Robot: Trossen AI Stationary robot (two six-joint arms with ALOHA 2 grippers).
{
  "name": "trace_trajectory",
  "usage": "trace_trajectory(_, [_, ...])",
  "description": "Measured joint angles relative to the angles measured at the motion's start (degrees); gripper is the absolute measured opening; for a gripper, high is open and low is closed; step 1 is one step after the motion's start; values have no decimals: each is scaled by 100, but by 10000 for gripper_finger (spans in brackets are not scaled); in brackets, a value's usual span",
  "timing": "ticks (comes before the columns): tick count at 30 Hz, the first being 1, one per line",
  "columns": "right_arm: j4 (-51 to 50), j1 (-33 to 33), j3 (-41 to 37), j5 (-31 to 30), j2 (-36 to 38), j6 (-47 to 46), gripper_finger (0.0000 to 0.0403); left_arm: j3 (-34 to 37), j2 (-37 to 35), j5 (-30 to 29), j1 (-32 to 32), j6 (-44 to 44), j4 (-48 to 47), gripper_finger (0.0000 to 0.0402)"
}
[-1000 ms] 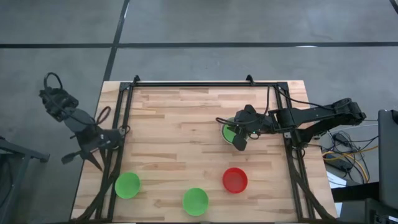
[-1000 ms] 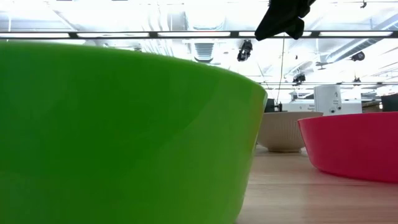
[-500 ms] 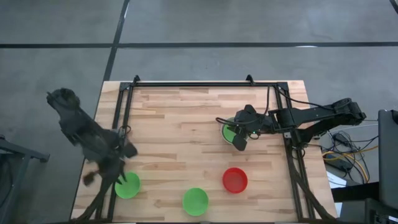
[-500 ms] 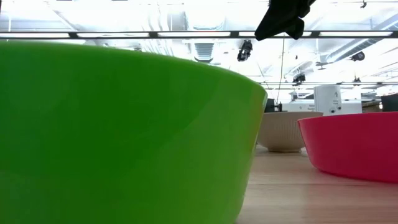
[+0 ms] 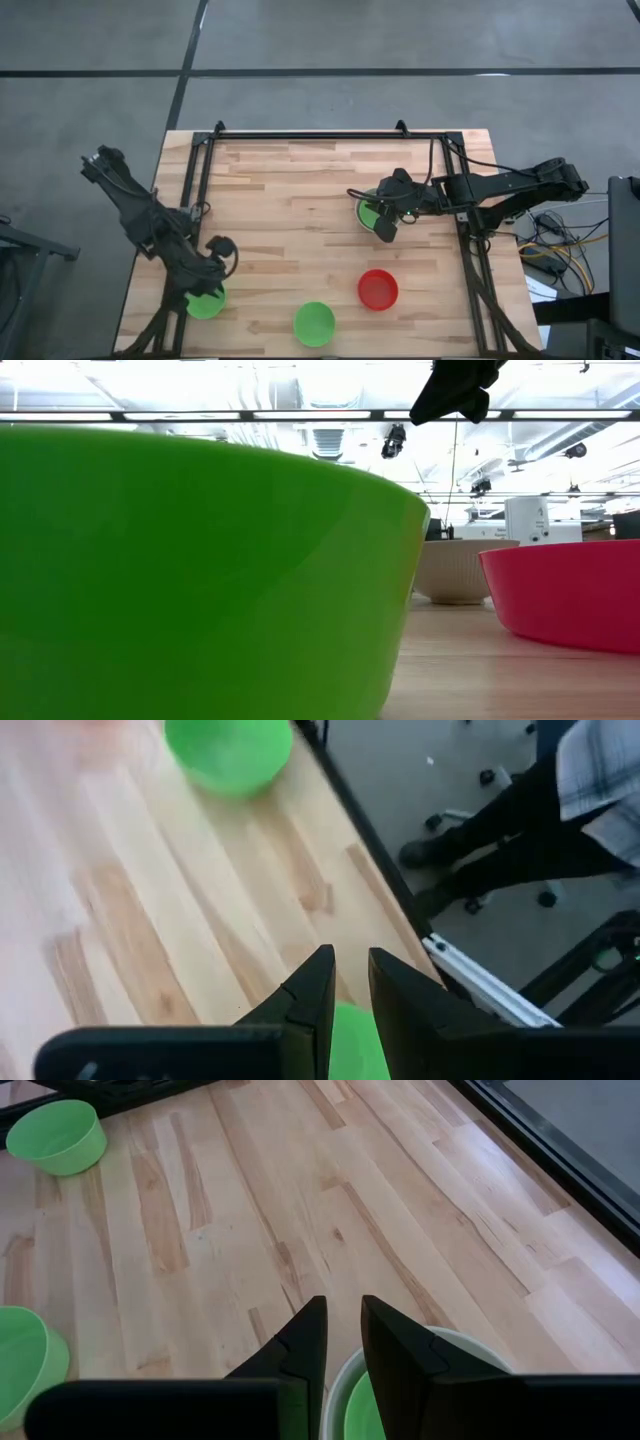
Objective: Nest bowls inside each other
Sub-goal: Stack the left green bowl on the green bowl
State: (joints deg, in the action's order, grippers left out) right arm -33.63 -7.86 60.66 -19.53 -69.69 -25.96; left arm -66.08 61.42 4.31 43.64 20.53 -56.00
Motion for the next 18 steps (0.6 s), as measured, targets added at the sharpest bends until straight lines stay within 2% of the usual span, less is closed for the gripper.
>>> trace_trajectory(12, [0, 0, 0, 0, 0, 0, 63, 1085, -481, -66, 2, 2091, -12, 69])
trace_trajectory(18, [0, 0, 0, 0, 0, 0, 63, 1796, -717, 286, 0, 2760, 120, 69])
